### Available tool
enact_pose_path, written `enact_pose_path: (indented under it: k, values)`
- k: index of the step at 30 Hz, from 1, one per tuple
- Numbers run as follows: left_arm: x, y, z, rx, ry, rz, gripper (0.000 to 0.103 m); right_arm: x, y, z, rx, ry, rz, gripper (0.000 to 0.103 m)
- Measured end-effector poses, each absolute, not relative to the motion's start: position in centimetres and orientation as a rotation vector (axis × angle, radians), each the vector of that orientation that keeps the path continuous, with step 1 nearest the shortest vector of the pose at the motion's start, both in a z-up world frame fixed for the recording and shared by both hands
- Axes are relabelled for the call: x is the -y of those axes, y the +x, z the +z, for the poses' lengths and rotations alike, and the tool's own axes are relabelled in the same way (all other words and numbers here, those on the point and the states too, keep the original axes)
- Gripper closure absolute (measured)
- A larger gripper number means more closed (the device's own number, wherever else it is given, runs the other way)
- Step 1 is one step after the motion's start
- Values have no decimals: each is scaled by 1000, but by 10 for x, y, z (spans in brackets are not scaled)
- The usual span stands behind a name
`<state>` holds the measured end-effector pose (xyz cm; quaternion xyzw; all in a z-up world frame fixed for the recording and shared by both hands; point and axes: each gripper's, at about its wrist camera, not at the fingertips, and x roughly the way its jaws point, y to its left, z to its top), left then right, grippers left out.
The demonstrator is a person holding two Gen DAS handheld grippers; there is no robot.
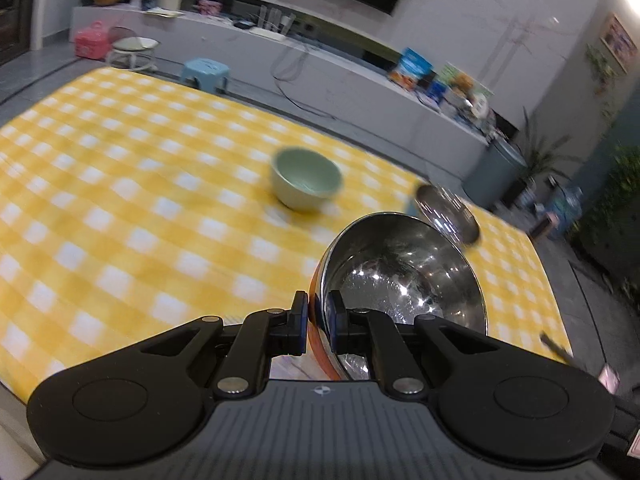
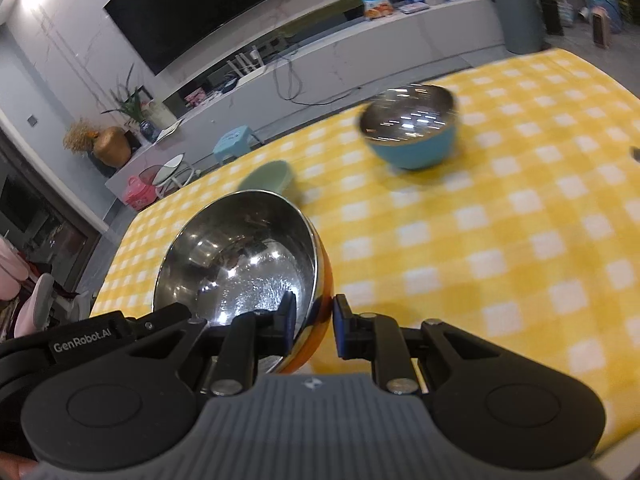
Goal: Organize plates and bowls
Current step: 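Lift the orange bowl with both grippers and carry it past the plate stack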
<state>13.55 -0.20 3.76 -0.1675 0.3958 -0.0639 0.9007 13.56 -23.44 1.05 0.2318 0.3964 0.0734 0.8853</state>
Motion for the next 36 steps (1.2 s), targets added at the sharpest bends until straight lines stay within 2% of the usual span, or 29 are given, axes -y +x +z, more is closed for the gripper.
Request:
enact_pose_path:
  k: [10,36]
  values:
    - [64,120,5,-927,-276,-194,91,309,108,-22,-845,625,94,85]
    - [65,113,-10,-992,-330,-206,88,309,114,-36,-880,617,25,87]
